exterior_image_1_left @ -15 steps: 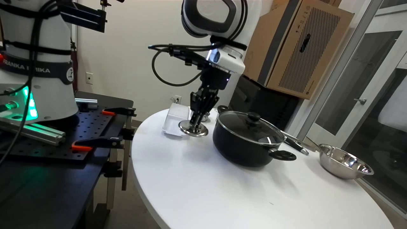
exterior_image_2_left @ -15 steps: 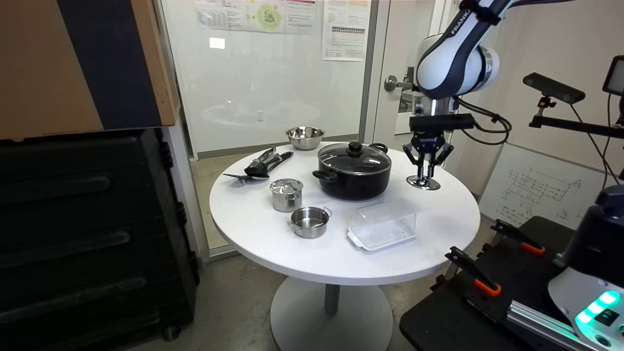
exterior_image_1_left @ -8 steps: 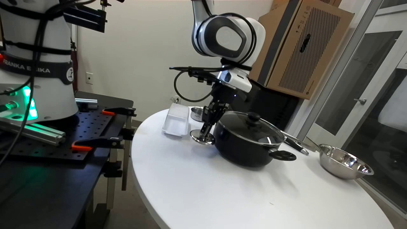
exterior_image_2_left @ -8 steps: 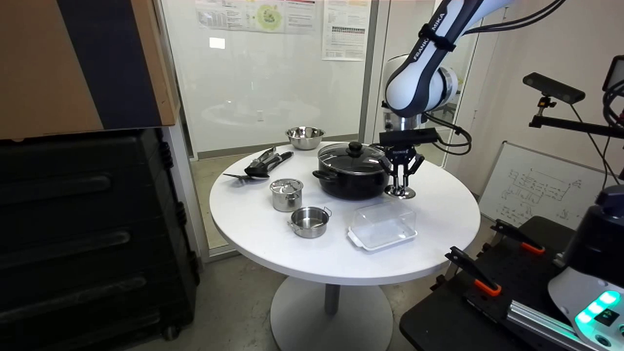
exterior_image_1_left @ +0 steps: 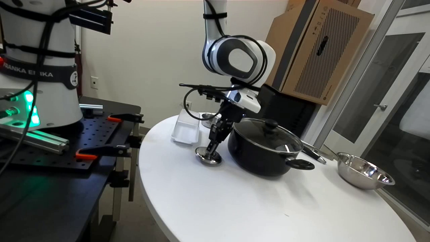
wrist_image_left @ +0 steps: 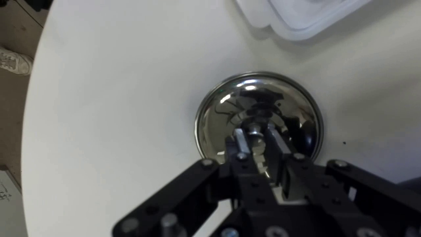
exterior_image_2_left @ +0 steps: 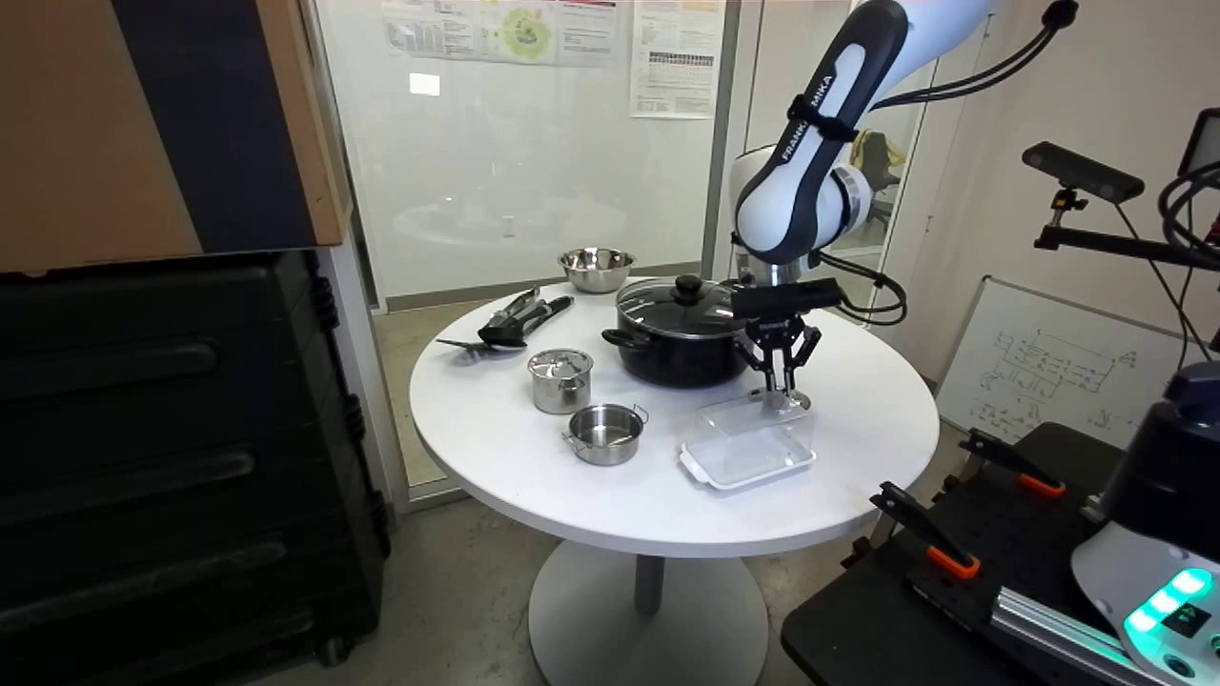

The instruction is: Take the lid off the smallest pot and put it on the table

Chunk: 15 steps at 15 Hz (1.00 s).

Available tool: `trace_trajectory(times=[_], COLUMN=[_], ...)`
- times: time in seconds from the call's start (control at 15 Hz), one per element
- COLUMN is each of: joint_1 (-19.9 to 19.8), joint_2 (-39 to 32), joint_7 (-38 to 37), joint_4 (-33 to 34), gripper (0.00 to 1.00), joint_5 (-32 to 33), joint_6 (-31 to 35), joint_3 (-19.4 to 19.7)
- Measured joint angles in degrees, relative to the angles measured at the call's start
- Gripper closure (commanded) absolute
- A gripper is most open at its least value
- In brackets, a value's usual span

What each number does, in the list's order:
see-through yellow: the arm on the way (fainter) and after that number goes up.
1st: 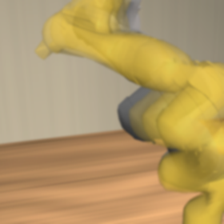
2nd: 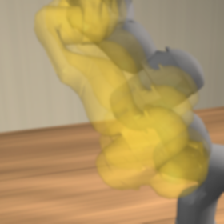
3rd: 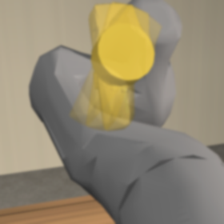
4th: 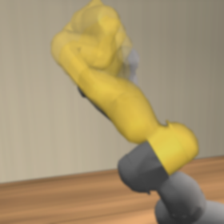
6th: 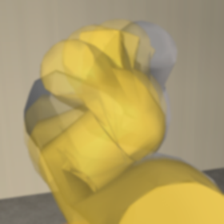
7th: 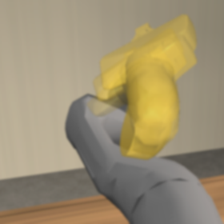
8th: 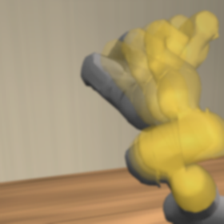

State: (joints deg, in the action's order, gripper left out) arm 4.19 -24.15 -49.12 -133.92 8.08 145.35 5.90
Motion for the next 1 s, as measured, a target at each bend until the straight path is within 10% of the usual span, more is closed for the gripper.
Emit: trace_trajectory(times=[0.07,0.6,1.0], joint_1=[0.28,2.31,4.19], joint_2=[-0.56,-1.97,6.93], joint_7=[0.00,-0.03,5.38], joint_4=[0.23,1.19,-0.82], gripper=[0.57,0.05,0.00], joint_5=[0.00,-0.16,-1.90], joint_6=[0.02,0.02,-3.12], joint_3=[0.21,0.76,-4.18])
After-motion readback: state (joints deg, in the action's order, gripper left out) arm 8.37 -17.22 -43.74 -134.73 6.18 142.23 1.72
